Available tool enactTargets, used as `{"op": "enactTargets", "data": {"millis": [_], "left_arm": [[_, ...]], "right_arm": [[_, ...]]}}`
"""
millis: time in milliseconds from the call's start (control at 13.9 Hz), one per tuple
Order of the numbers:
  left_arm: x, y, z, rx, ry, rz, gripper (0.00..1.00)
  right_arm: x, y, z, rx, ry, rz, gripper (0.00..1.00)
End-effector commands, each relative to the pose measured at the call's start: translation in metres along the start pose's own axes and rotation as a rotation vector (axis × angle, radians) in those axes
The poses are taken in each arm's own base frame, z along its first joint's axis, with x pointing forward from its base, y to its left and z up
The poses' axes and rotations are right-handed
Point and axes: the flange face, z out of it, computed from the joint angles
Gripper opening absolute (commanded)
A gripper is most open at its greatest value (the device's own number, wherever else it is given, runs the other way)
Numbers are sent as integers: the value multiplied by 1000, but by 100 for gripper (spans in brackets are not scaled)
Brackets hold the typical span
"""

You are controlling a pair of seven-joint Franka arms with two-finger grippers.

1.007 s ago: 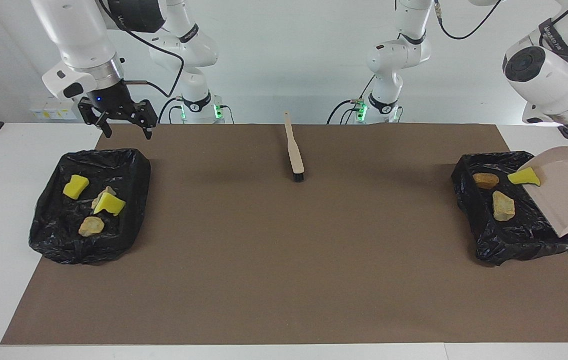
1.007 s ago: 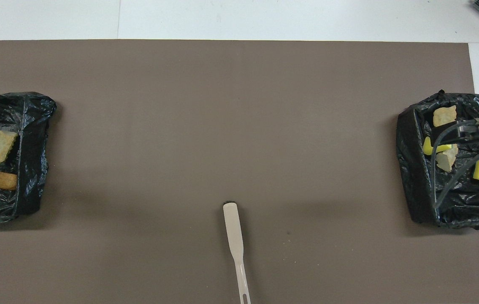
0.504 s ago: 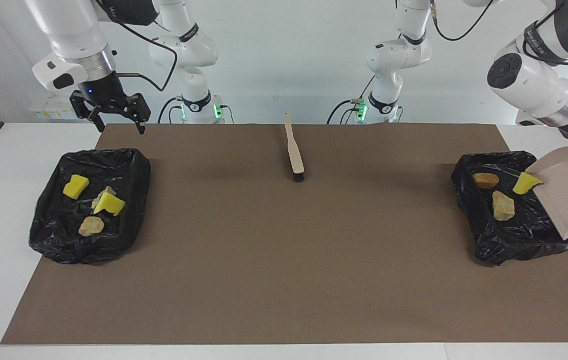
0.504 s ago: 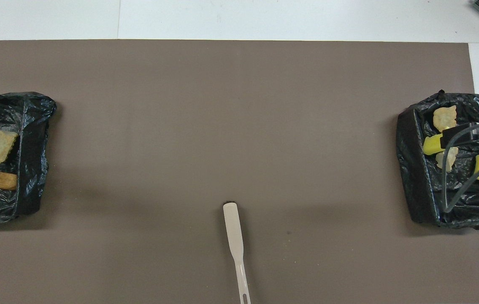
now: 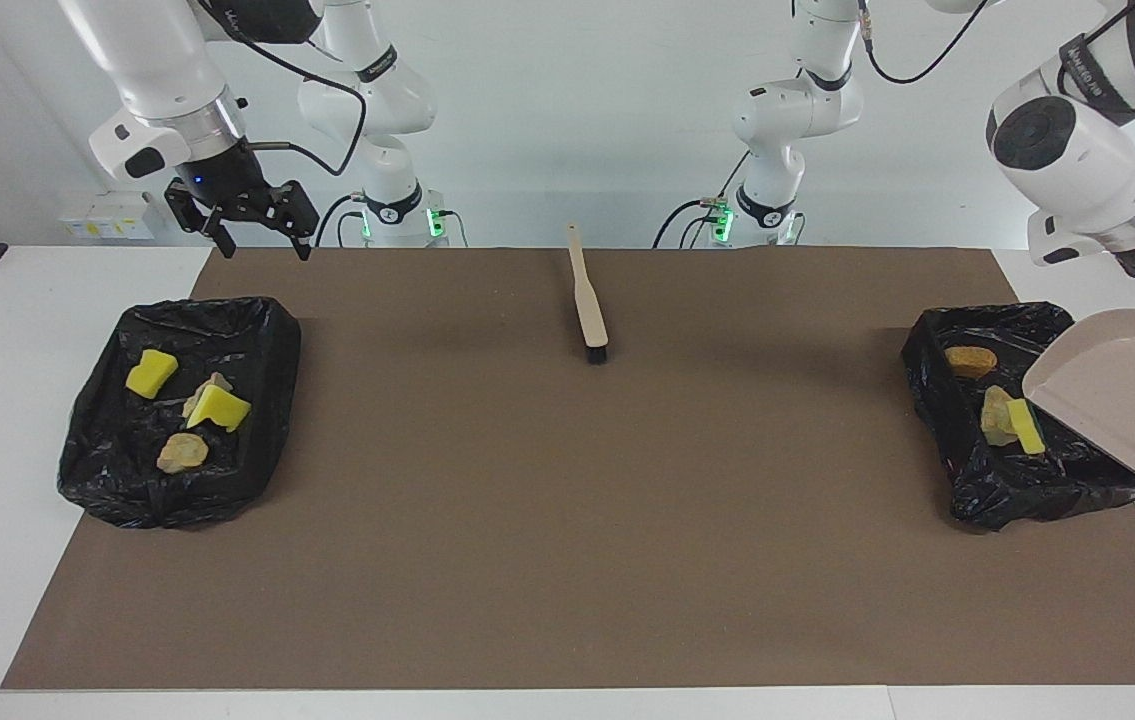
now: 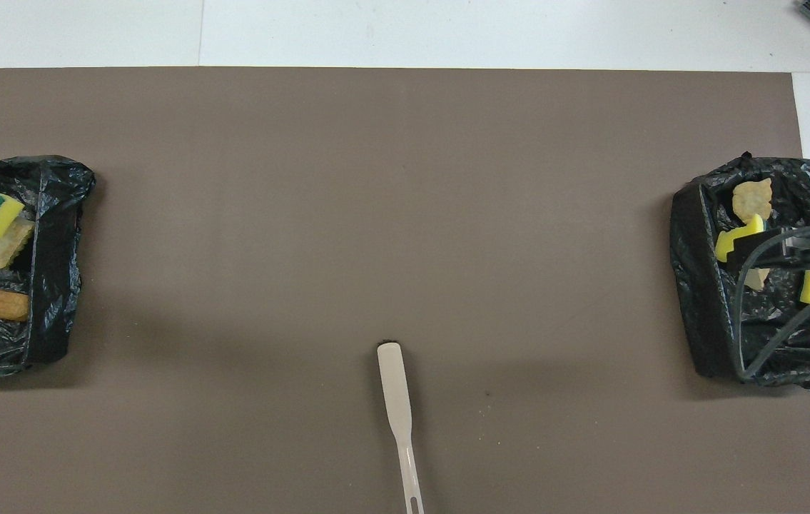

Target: Sweep and dump trash in bin

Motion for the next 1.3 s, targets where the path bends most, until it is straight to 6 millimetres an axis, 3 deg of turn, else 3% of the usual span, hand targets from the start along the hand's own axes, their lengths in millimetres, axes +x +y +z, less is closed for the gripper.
{"op": "enactTargets", "data": {"millis": [0,288,432,720,1007,1223], "left_arm": [[-19,-19,-22,-52,93,-110,0],[-34,-24,-37,-112,194,-196,0],[-27,-17,-47,-198,293,-257,0],[-10,4,-64,-455,403,-560,0],[33,40,-113,-651,476,-607,0],[98,77,-166,-742,449,-708,0]], "right_arm": [[-7,0,1,18,2,20,100],[-7,0,1,18,0,14,100],[-7,0,1,18,0,12,100],[-7,0,1,18,0,14,100],[-7,0,1,18,0,14,100],[-7,0,1,18,0,14,100]]}}
